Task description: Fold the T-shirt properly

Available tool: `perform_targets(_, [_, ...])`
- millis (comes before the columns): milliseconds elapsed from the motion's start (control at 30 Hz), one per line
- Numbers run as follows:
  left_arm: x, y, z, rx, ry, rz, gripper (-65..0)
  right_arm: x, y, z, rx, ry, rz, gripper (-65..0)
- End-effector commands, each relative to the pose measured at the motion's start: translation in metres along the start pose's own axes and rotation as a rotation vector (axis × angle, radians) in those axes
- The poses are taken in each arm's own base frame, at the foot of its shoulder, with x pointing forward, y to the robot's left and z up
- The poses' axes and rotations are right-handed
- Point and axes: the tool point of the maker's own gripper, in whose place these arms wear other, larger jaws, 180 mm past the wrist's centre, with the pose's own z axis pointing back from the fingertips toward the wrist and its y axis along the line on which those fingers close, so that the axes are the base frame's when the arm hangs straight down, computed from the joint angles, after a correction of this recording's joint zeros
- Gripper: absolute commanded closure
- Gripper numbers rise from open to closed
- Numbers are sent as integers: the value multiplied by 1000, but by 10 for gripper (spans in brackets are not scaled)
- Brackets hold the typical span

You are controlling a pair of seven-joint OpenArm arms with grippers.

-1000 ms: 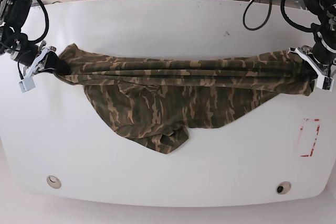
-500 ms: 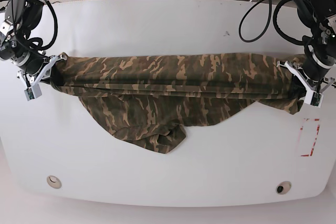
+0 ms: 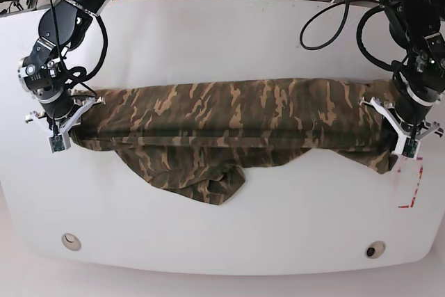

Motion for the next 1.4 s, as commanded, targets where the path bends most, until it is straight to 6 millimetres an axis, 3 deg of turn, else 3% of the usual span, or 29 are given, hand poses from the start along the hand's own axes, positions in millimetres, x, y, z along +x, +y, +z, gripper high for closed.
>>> perform_targets(0, [27,17,4,53,-74,-20,-1,34,-21,10,-69,-57,51,0])
perform_targets(133, [75,34,3,95,-187,-31,-1,74,-23,8,-75,-64,132,0])
perform_targets(200, [87,39,3,107,-203,-34,-1,92,-22,10,-83,-83,157,0])
perform_targets(333, [137,56,7,147,-290,-47,-3,137,-32,16,-117,-137,167,0])
perform_targets(433, [162,69,11,180,-319,-50,-3,167,-34,21,-133,-156,190,0])
perform_targets(667, [228,113,17,256,-423,-9,-3,260,-46,49,-199,-277,298,0])
perform_targets(867, [286,142,35,279,-534,31,-3,326,-58,79,-266,-344,381,0])
perform_targets(1000, [313,151,48,283,-597,44,-4,356,-68,95,-292,-377,391,0])
perform_targets(1167, [322,139,53,281,-614,-6,-4,361,-80,105,-325,-349,374,0])
perform_targets(1367, [276,119,23,244,-503,-21,-4,338,-74,95,-323,-302,388,0])
